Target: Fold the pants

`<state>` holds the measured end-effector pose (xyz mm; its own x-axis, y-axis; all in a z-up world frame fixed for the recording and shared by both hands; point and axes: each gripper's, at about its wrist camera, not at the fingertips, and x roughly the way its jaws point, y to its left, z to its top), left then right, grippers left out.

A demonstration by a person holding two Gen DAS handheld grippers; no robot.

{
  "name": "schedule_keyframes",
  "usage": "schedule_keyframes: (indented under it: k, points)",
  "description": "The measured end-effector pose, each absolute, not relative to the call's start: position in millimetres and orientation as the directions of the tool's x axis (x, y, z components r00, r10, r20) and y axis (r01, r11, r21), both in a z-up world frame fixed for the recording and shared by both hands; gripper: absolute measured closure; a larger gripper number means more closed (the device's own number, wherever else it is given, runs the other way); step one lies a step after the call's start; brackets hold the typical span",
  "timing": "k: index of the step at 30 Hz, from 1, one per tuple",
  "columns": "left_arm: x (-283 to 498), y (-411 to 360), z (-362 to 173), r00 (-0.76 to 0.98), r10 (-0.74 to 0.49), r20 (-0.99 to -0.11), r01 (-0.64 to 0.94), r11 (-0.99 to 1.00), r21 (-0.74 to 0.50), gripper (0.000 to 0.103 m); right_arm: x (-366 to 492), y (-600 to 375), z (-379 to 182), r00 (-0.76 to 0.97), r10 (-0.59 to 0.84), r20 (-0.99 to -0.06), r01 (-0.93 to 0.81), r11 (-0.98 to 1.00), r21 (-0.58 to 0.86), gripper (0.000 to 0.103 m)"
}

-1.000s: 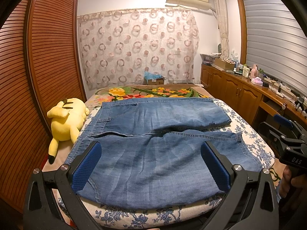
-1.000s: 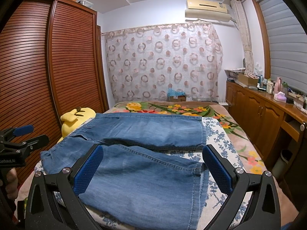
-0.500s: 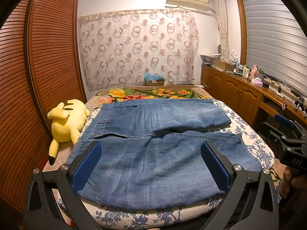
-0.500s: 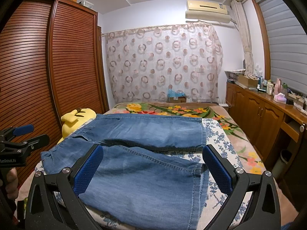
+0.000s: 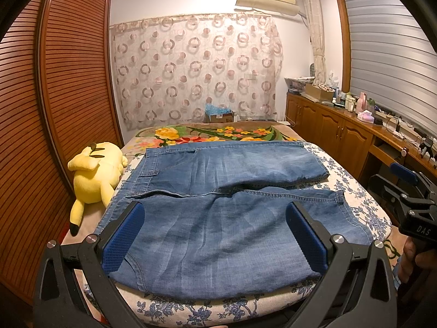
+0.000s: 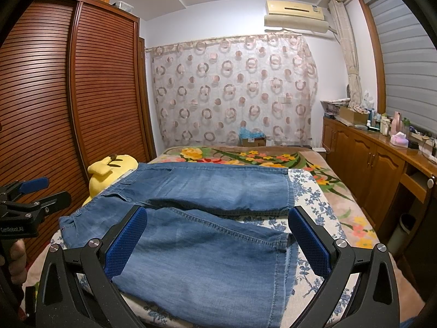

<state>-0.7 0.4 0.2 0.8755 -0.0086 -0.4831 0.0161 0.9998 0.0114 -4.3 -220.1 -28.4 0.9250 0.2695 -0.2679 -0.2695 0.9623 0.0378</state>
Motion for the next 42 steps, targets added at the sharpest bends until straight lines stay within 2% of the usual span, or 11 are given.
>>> schedule_keyframes:
  k: [14, 26, 42]
  points:
    - [-1, 0, 0, 0.876, -0.009, -0.483, 0.017, 1.000, 0.012, 0.000, -5, -220, -29, 0.924, 0.272, -0.270, -0.272, 0.962, 0.039, 0.000]
    - [20, 14, -25, 0.835, -0.006, -0.550, 0.012, 1.000, 0.007, 0.000, 12, -224, -40, 0.907, 0.260, -0.331, -0.252, 0.965, 0.067, 0.000]
    - [29, 36, -46, 0.814, -0.001, -0.581, 0.001, 1.000, -0.001, 0.000, 11, -224, -44, 0.900, 0.233, -0.368, -0.232, 0.972, 0.046, 0.000]
